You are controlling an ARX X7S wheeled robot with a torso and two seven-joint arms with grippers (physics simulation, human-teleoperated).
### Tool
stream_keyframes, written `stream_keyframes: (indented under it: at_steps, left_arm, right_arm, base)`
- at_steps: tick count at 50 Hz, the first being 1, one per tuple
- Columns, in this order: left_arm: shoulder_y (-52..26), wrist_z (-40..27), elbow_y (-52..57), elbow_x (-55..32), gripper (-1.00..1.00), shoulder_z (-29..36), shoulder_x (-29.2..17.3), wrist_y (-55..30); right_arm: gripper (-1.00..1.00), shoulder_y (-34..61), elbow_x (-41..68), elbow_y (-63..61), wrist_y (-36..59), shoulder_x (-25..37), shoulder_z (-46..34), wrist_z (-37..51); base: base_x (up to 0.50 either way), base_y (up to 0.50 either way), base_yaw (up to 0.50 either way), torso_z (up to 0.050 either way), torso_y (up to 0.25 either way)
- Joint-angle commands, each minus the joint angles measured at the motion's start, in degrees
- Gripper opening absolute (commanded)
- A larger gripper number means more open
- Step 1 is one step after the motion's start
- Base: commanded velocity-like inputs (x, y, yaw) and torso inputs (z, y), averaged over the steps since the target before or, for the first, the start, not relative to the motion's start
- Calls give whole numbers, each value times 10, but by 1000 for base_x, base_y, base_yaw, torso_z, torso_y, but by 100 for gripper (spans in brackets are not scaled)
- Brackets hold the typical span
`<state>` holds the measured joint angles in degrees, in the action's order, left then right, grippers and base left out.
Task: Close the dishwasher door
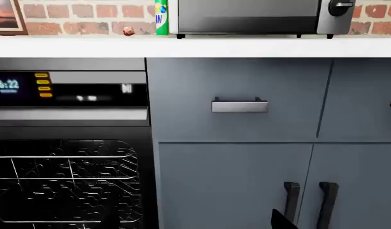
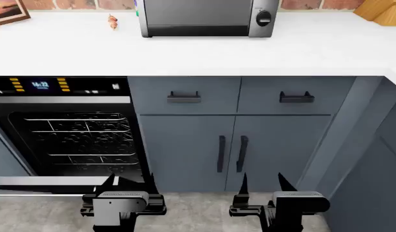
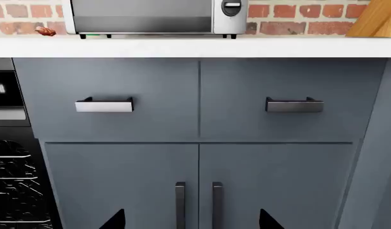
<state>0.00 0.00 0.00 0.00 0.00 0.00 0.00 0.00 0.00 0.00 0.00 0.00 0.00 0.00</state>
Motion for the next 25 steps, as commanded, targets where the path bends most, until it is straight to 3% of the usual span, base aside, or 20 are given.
stream_keyframes:
  at_steps: [1, 5, 15, 17, 23, 25]
  left_arm:
    - [-21, -4, -76, -10, 100, 14, -8, 35]
    - [-11, -63, -60, 39, 100, 16, -22, 57]
    - [-13, -85, -54, 41, 100, 29, -33, 54]
    - [-7, -24, -69, -26, 100, 35, -37, 79]
    - [17, -4, -92, -51, 100, 43, -41, 131]
    - [91, -8, 19, -61, 100, 40, -56, 88]
  right_arm:
    - [100, 0, 5, -3, 2, 9, -13, 13]
    - [100, 2, -2, 9, 5, 17, -18, 42]
    - [100, 5, 7, 44, -8, 31, -28, 61]
    - [100, 7, 12, 52, -12, 32, -30, 62]
    - [100, 10, 21, 70, -20, 35, -36, 64]
    - [100, 11, 23, 77, -24, 36, -38, 65]
  base:
    - [0, 0, 0, 0, 0]
    - [0, 0, 0, 0, 0]
    - [0, 0, 0, 0, 0]
    - [0, 0, 0, 0, 0]
    - [0, 0, 0, 0, 0]
    - [0, 0, 0, 0, 0]
